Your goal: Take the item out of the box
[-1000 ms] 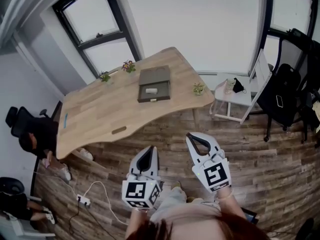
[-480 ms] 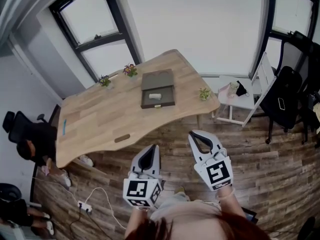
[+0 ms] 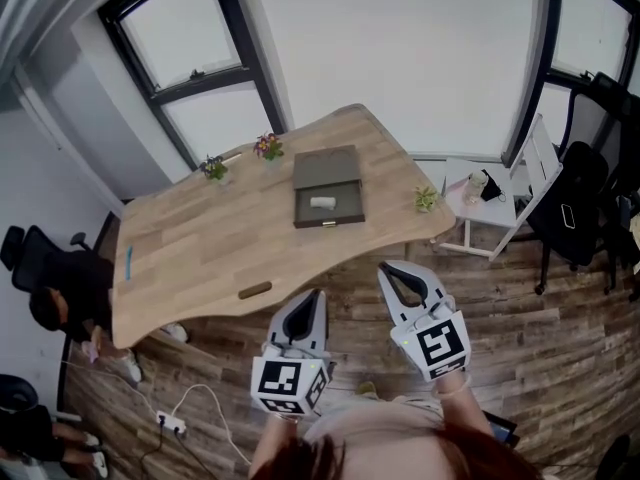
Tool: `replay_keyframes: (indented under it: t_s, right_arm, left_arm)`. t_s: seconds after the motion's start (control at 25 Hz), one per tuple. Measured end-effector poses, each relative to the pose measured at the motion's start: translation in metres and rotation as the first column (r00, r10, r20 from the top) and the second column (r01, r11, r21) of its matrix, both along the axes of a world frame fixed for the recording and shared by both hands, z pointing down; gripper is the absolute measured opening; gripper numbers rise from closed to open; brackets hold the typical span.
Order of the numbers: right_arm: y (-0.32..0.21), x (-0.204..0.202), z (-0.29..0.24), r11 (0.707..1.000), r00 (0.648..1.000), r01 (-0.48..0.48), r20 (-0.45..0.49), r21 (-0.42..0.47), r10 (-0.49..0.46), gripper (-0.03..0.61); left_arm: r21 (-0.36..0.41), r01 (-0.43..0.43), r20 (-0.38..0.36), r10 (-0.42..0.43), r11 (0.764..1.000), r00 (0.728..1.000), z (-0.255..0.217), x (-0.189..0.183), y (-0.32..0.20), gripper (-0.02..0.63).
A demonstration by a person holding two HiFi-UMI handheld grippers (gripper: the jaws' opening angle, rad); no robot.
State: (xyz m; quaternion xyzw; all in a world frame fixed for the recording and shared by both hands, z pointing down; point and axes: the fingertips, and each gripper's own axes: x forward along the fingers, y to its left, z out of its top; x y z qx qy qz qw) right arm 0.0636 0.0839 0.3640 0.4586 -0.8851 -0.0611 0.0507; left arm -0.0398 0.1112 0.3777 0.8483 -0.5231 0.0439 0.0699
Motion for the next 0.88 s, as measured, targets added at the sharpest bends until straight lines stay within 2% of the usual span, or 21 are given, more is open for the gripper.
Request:
replay_keyframes:
  t_s: [0.36, 0.88]
  right_arm:
    - [-0.026, -0.028, 0.003, 1.0, 1.0, -0.015, -0.02, -0.009, 0.015, 0.002]
    - [-0.063, -0.039, 0.008, 1.0, 1.0, -0.01, -0.028, -0.006, 0.01, 0.002]
  left_arm:
    - [-0.008, -0.031, -0.015, 0.031, 0.999, 0.999, 0.004, -0.025, -0.027, 0.0]
    - [-0.014, -0.037, -0.03, 0.036, 0.999, 0.999, 0.011, -0.032, -0.067, 0.0]
